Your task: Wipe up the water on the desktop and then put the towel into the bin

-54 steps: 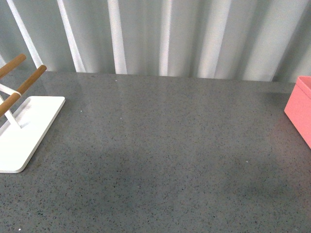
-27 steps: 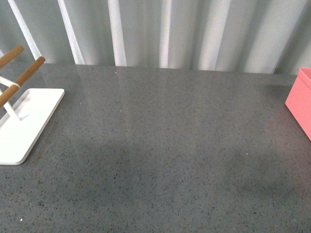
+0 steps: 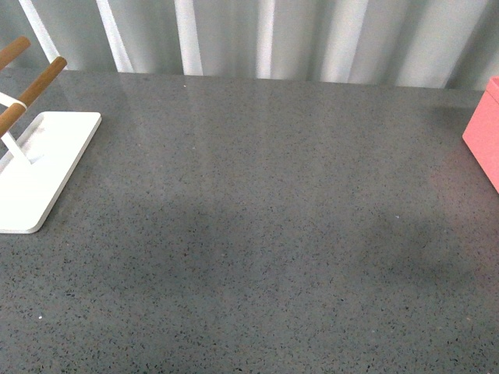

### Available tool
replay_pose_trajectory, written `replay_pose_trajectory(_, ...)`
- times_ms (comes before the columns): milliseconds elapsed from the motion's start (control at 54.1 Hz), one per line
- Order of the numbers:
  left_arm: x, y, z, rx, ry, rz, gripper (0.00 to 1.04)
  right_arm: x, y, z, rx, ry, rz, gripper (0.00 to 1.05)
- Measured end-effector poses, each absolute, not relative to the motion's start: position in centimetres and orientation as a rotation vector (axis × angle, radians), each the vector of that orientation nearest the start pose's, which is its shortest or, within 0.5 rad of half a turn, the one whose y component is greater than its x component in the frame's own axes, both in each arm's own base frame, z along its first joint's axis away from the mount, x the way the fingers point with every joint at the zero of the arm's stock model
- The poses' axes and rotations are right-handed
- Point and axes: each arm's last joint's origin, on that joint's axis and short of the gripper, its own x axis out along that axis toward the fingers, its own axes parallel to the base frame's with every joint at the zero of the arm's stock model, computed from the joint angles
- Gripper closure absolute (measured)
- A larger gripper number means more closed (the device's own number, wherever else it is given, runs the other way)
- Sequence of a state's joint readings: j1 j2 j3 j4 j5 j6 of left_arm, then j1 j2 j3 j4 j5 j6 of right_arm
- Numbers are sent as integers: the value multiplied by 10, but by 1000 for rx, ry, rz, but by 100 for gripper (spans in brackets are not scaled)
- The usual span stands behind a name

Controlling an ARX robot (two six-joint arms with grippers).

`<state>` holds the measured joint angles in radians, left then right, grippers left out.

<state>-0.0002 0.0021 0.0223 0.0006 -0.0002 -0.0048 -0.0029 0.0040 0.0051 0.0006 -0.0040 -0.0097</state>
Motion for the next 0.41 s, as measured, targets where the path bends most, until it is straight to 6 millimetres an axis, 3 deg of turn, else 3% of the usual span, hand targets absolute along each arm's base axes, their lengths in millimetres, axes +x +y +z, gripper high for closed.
replay_pose_trajectory(407, 96, 0, 171, -5, -21, 0, 7, 98, 0, 165, -10, -2, 2, 7)
